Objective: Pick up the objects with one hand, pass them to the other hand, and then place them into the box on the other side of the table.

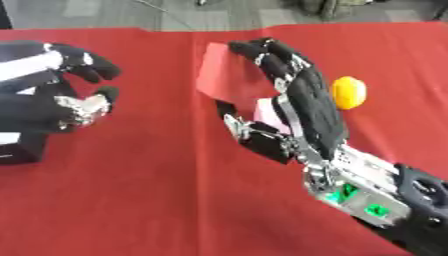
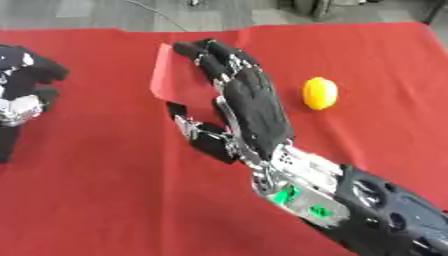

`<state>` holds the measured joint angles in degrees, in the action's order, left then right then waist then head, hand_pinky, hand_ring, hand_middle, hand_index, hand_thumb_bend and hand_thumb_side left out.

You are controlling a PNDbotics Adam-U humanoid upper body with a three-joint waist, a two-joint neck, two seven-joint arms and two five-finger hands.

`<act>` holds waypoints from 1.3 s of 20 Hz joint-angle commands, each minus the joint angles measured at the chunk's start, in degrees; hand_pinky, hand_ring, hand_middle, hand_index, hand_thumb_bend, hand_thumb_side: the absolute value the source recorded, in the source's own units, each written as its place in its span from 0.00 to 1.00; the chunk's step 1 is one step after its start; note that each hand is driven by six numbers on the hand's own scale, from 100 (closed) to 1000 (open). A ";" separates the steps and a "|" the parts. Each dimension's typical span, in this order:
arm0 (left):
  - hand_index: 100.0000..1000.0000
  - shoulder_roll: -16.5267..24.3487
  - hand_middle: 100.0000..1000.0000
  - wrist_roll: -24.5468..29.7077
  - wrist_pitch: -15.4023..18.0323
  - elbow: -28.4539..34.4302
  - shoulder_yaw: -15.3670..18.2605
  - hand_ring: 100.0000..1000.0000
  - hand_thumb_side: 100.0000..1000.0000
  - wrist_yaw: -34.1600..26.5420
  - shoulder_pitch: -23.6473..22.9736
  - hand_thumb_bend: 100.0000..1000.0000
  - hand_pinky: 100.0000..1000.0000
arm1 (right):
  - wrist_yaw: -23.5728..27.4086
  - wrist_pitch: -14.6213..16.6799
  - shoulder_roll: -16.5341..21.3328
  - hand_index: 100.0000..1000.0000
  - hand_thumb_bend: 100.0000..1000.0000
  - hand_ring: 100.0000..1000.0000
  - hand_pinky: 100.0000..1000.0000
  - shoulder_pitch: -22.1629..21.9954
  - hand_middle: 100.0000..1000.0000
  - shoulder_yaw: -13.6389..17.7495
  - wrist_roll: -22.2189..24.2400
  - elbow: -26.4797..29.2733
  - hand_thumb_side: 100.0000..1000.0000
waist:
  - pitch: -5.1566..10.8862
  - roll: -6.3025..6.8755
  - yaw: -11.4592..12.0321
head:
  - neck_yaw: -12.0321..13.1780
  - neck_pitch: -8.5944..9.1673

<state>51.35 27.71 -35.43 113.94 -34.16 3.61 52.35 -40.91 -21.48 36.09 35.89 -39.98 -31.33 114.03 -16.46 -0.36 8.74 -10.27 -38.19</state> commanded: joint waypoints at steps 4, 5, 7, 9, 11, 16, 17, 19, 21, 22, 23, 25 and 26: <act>0.93 -1.81 0.84 1.20 -5.11 0.65 -2.19 0.79 0.68 3.36 3.12 0.00 0.75 | -6.98 -0.80 -0.13 0.58 0.01 0.60 0.72 1.62 0.39 0.03 3.70 0.56 0.00 | 1.11 0.19 0.26 | 0.28 1.03; 0.93 -2.23 0.84 0.88 -5.66 0.65 -2.60 0.79 0.68 3.87 3.47 0.00 0.76 | -7.55 -1.06 -0.29 0.58 0.01 0.60 0.72 1.68 0.39 -0.09 4.05 0.56 0.00 | 1.11 0.16 0.32 | 0.33 0.92; 0.93 -2.91 0.84 0.13 -6.43 0.65 -3.35 0.80 0.65 4.41 3.97 0.00 0.76 | -8.62 -1.20 -0.56 0.58 0.01 0.60 0.73 1.78 0.39 -0.38 4.40 0.56 0.00 | 1.10 0.10 0.40 | 0.43 0.54; 0.93 -3.36 0.85 -0.93 -6.49 0.65 -3.93 0.80 0.64 4.52 4.35 0.00 0.77 | -9.68 -1.09 -0.89 0.58 0.00 0.59 0.73 1.83 0.39 -0.55 4.39 0.56 0.00 | 1.06 0.04 0.46 | 0.66 0.00; 0.94 -3.67 0.86 -2.29 -6.42 0.65 -4.36 0.81 0.61 4.41 4.62 0.00 0.78 | -10.39 -1.40 -1.27 0.58 0.00 0.59 0.73 1.86 0.39 -0.66 4.17 0.56 0.00 | 0.96 0.00 0.53 | 0.83 -0.59; 0.94 -4.53 0.86 -6.25 -6.92 0.65 -5.93 0.82 0.61 3.60 5.58 0.00 0.78 | -13.92 -1.41 -1.81 0.59 0.00 0.58 0.75 2.09 0.40 -1.30 4.16 0.56 0.00 | 0.75 -0.04 0.73 | 1.02 -1.73; 0.94 -4.80 0.86 -6.77 -6.97 0.65 -6.16 0.82 0.63 3.30 5.83 0.00 0.78 | -14.66 -1.51 -1.97 0.59 0.00 0.58 0.76 2.14 0.40 -1.38 4.15 0.56 0.00 | 0.70 -0.05 0.79 | 1.10 -1.89; 0.95 -5.33 0.86 -7.26 -6.95 0.65 -6.59 0.82 0.68 2.58 6.31 0.00 0.78 | -16.12 -1.60 -2.23 0.59 0.00 0.58 0.77 2.24 0.40 -1.67 4.22 0.56 0.00 | 0.60 -0.09 0.90 | 1.28 -2.16; 0.94 -5.85 0.86 -7.41 -6.72 0.65 -6.86 0.82 0.72 2.06 6.81 0.00 0.78 | -18.03 -1.05 -2.41 0.60 0.00 0.57 0.79 2.43 0.41 -2.02 4.51 0.56 0.00 | 0.50 -0.17 1.01 | 1.53 -2.29; 0.94 -6.08 0.85 -7.46 -6.62 0.65 -6.98 0.82 0.74 1.95 7.00 0.00 0.78 | -18.82 -0.82 -2.59 0.60 0.00 0.57 0.79 2.48 0.40 -2.14 4.70 0.56 0.00 | 0.45 -0.21 1.07 | 1.69 -2.30; 0.94 -6.29 0.85 -7.49 -6.59 0.65 -7.11 0.82 0.75 1.94 7.14 0.00 0.78 | -19.31 -0.70 -2.76 0.60 0.00 0.57 0.79 2.52 0.41 -2.27 4.90 0.56 0.00 | 0.41 -0.26 1.11 | 1.88 -2.33; 0.93 -6.60 0.84 -7.64 -6.65 0.65 -7.30 0.81 0.76 2.18 7.29 0.00 0.78 | -20.01 -0.50 -2.99 0.60 0.00 0.57 0.80 2.61 0.41 -2.45 5.18 0.56 0.00 | 0.34 -0.37 1.17 | 2.20 -2.34; 0.93 -6.74 0.84 -7.81 -6.68 0.65 -7.35 0.81 0.77 2.34 7.30 0.00 0.78 | -20.28 -0.43 -3.08 0.60 0.00 0.57 0.80 2.63 0.41 -2.53 5.25 0.56 0.00 | 0.32 -0.42 1.18 | 2.34 -2.33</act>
<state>44.20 20.14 -42.01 113.94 -41.86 5.92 58.48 -60.43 -22.13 32.82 37.70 -42.80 -26.24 114.03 -16.99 -0.85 9.86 -8.21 -40.21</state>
